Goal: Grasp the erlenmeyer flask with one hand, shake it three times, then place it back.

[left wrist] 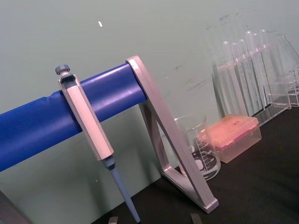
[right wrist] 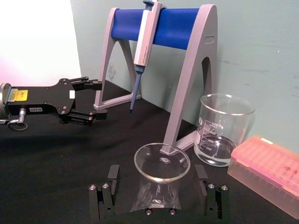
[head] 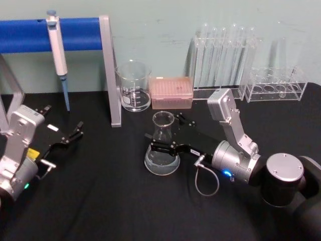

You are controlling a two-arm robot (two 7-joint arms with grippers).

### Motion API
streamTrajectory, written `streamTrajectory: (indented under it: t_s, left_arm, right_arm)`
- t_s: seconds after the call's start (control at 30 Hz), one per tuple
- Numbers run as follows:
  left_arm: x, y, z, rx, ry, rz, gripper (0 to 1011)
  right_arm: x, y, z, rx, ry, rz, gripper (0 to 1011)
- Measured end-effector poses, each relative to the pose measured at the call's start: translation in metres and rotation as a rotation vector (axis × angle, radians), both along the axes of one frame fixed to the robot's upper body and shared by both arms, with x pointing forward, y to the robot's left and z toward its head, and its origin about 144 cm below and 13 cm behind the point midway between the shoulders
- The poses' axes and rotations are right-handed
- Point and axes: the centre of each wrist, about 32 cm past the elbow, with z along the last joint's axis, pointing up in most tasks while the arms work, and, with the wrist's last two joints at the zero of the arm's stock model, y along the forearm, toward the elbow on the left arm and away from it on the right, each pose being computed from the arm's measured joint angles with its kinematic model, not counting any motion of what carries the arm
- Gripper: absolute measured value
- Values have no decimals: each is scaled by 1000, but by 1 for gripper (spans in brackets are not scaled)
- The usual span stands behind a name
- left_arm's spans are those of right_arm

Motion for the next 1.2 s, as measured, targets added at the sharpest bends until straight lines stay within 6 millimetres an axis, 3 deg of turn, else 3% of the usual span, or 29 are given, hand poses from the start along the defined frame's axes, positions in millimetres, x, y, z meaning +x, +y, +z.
streamTrajectory:
  t_s: [0.9,1.07,1.2]
  left_arm:
    - [0,0,0,0,0,0,1001]
    - [0,0,0,0,0,0,1001]
    - [0,0,0,0,0,0,1001]
  right_arm:
    - [4,5,1,3,-9,-4,1000]
    - [4,5,1,3,-8,-4,916]
    - [4,5,1,2,-8,-4,787]
